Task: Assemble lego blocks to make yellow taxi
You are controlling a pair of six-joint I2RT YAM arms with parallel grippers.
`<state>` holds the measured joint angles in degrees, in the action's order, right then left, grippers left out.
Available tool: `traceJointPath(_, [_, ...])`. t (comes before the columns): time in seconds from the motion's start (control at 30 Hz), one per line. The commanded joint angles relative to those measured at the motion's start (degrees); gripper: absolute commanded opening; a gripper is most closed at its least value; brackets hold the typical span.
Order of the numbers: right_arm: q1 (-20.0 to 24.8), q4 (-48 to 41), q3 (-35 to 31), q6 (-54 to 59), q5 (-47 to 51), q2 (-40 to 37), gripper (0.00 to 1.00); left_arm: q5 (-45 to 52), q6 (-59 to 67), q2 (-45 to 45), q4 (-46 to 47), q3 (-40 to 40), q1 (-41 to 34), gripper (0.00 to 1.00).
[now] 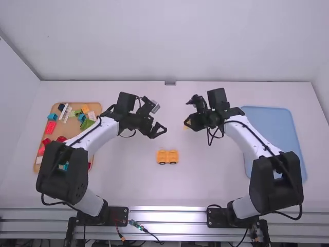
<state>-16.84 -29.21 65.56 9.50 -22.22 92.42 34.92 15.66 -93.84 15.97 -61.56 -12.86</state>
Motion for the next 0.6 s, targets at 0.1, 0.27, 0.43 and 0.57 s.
traceJointPath(0.1, [-6.5,-10.9,5.3,16.6,20.0,0.8,0.0,-11.0,6.7,2.1,4.9,-6.9,1.1,0.99])
traceJointPath(0.27, [-10.6,-17.6,5.8,22.5,25.9,4.7,0.0,-6.6,6.7,2.1,5.0,-9.8,3.7,0.99])
traceJointPath(0.43, [-13.5,-22.9,5.8,30.1,26.4,10.3,0.0,-2.1,6.7,2.1,2.8,-10.5,8.3,0.99])
traceJointPath(0.57, [-15.1,-23.7,5.7,35.5,26.6,13.9,0.0,3.2,6.7,2.1,2.2,-10.5,12.1,0.99])
